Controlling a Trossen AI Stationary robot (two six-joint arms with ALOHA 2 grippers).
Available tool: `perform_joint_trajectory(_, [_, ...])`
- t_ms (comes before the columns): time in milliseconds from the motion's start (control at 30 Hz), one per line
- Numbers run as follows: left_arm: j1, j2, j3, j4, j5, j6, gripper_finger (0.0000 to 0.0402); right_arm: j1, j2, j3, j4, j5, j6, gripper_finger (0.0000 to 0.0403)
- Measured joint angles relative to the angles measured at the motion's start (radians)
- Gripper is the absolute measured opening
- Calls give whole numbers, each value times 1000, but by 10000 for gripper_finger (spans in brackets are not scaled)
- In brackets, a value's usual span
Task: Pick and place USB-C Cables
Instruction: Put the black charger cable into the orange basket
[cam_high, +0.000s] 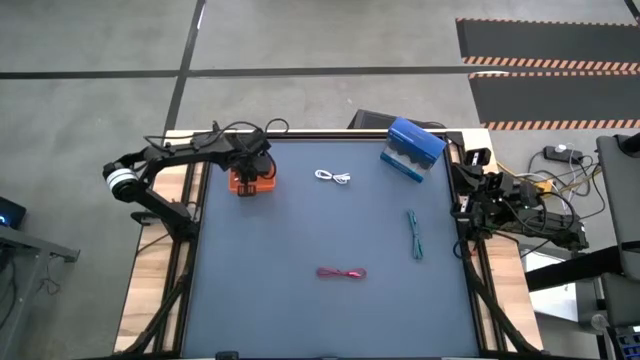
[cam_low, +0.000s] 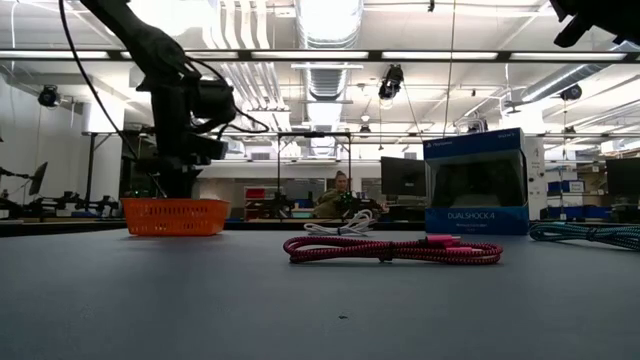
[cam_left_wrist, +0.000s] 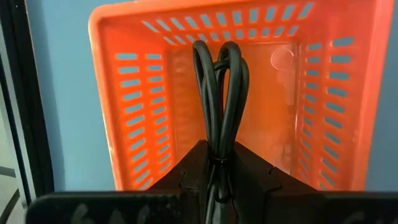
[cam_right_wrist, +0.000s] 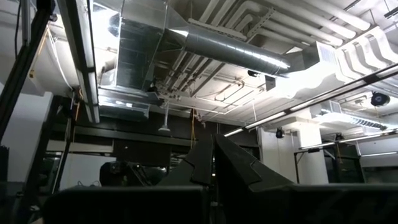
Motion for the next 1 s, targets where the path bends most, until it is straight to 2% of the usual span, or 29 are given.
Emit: perform_joint_trajectory(1000, [0, 16, -19, 52, 0, -6, 40, 0, 0, 0, -9, 0, -11, 9])
